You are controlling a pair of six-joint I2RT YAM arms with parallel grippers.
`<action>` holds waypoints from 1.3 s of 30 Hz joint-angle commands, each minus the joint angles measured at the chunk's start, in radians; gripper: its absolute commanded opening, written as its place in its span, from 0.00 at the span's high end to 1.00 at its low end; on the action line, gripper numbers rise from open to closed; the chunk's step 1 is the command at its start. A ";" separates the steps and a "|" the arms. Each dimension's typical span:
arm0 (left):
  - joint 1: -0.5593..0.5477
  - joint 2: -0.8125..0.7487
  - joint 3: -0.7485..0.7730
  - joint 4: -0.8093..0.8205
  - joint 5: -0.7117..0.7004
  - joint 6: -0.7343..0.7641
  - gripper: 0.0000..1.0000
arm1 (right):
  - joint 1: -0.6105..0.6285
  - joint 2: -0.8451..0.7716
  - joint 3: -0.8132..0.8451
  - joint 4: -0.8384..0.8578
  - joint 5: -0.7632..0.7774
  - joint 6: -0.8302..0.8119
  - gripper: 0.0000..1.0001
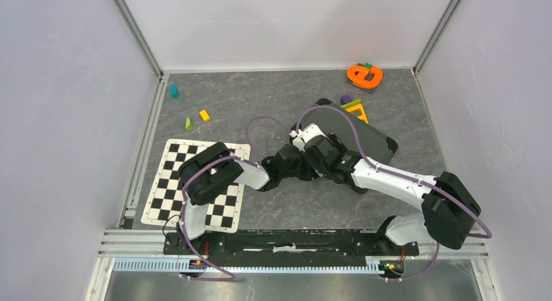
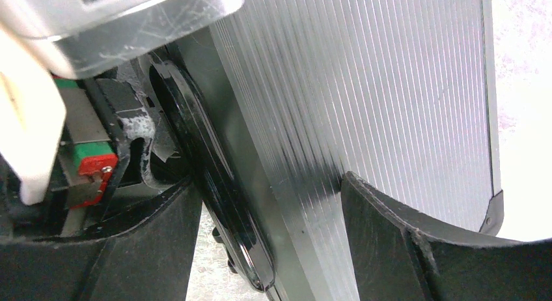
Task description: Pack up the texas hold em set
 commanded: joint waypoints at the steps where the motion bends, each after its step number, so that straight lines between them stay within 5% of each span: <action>1: 0.036 0.055 -0.005 -0.089 -0.202 0.103 0.91 | -0.054 0.095 -0.080 -0.026 -0.228 0.158 0.88; 39: 0.194 0.199 0.043 -0.141 0.046 -0.003 0.94 | -0.136 0.033 -0.147 0.014 -0.424 0.150 0.99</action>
